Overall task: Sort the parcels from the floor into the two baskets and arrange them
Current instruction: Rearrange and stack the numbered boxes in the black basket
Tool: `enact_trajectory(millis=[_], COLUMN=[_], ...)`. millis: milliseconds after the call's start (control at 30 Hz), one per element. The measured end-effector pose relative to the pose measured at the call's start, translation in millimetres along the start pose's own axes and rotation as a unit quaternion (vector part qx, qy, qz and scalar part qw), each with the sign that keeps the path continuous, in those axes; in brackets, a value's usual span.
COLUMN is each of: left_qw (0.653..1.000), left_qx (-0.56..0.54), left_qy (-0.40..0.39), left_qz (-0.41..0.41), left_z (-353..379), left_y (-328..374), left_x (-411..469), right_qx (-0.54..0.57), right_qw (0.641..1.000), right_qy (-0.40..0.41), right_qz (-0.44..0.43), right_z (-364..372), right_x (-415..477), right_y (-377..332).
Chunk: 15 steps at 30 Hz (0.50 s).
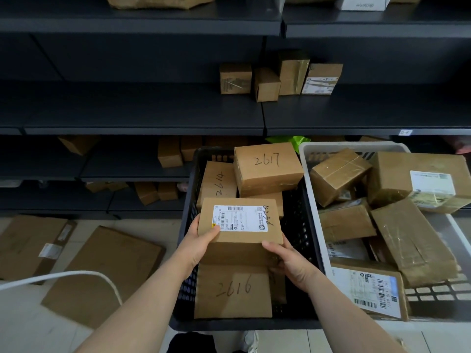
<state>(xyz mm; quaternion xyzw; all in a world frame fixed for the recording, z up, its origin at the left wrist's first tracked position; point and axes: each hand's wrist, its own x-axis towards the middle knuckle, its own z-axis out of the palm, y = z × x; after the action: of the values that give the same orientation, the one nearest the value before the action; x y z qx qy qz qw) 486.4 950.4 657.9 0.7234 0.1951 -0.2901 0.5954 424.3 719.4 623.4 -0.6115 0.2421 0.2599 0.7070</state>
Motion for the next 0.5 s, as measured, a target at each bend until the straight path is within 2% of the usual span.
enact_trajectory(millis=[133,300,500], left_qw=[0.998,0.995,0.997], left_qx=[-0.002,0.0,0.01], left_qy=[0.03,-0.041,-0.054], left_qz=[-0.051,-0.092,-0.058], left_z=[1.4,3.9,0.3], left_y=[-5.0,-1.3,-15.9], left_x=[0.5,-16.6,-13.5], right_qx=[-0.005,0.001,-0.007], right_qw=[1.0,1.0,0.999], right_qy=[0.011,0.025,0.045], right_qz=[-0.001,0.007,-0.017], right_z=[-0.6,1.1,4.6], right_x=[-0.2,-1.8,-6.6], right_y=[1.1,0.5,2.2])
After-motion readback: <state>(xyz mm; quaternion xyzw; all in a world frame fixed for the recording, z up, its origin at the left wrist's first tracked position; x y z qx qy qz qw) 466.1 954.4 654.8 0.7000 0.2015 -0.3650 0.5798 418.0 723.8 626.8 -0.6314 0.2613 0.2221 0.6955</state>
